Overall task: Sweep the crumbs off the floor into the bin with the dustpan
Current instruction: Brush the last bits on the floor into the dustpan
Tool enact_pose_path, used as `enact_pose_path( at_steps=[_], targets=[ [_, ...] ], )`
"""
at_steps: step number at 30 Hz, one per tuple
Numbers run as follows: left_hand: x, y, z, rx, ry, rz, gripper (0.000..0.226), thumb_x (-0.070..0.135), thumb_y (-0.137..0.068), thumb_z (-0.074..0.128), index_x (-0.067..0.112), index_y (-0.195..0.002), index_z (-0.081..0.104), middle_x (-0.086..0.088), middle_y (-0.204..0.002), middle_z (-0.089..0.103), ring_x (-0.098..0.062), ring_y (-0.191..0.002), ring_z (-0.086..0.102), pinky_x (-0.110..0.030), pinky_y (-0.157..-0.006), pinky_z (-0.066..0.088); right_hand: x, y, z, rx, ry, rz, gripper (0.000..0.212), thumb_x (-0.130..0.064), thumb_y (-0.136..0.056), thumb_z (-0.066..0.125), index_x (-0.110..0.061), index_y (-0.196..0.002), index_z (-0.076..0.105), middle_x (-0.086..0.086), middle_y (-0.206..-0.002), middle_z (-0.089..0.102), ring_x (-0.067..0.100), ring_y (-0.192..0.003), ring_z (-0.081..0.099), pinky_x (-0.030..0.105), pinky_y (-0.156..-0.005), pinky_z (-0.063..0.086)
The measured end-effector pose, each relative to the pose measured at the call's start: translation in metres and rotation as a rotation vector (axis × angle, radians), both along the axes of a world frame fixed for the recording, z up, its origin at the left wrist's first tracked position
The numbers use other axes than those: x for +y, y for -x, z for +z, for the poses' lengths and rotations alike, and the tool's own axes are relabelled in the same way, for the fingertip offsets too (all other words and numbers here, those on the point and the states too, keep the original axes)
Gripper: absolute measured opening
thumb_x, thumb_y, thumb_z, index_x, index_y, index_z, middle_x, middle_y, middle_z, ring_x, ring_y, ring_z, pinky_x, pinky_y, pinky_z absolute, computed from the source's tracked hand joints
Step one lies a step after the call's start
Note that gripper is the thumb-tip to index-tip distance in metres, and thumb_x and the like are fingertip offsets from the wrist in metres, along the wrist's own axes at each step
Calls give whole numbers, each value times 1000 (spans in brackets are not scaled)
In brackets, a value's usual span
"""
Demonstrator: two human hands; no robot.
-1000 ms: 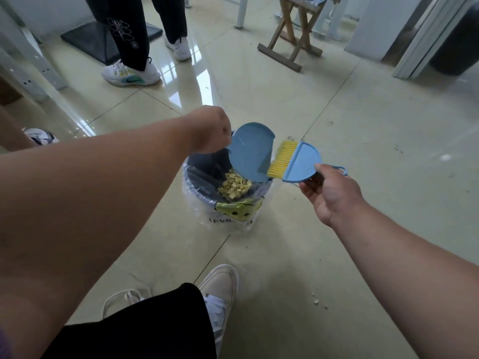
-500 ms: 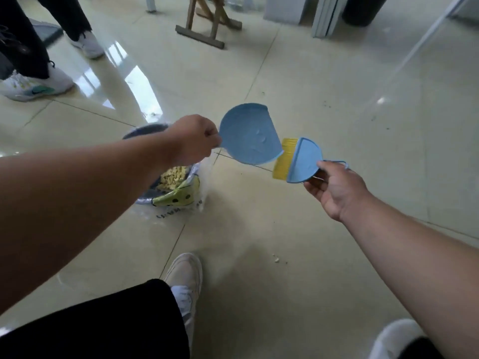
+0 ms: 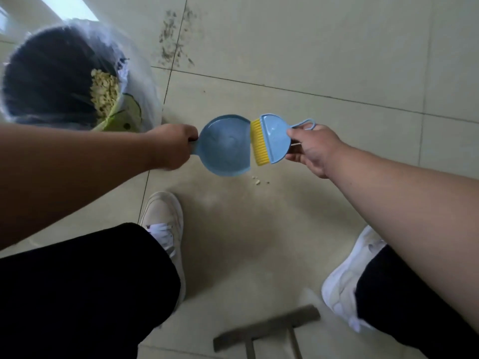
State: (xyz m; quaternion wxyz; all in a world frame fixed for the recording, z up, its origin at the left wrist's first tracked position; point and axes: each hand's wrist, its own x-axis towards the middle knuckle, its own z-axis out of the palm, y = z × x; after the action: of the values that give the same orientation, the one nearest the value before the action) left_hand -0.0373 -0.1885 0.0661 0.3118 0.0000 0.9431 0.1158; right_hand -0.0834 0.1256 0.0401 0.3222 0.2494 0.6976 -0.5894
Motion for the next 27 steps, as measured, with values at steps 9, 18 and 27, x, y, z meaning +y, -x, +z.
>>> enact_pose_path(
  at_steps=[9, 18, 27],
  targets=[
    [-11, -30, -35, -218, 131, -17, 18, 4, -96, 57, 10, -111, 63, -11, -100, 63, -32, -88, 62, -33, -71, 45, -22, -57, -61, -111, -76, 297, 7, -16, -101, 63, -10, -98, 67, 12, -93, 71, 19, -76, 70, 26, -56, 58],
    [-29, -39, -43, -311, 153, 58, 19, 16, -106, 56, 6, -118, 67, -18, -117, 69, -33, -98, 61, -31, -74, 41, -38, -39, -80, 36, -318, 641, 10, -20, -93, 71, -12, -88, 68, 13, -89, 73, 30, -81, 75, 51, -76, 65],
    [-18, -23, -38, -333, 138, 56, 24, 10, -102, 56, 1, -120, 69, -21, -115, 70, -39, -103, 66, -31, -70, 41, -9, 18, -64, 60, -407, 335, 11, -21, -99, 65, -12, -103, 68, 12, -101, 70, 28, -77, 76, 16, -43, 49]
  ],
)
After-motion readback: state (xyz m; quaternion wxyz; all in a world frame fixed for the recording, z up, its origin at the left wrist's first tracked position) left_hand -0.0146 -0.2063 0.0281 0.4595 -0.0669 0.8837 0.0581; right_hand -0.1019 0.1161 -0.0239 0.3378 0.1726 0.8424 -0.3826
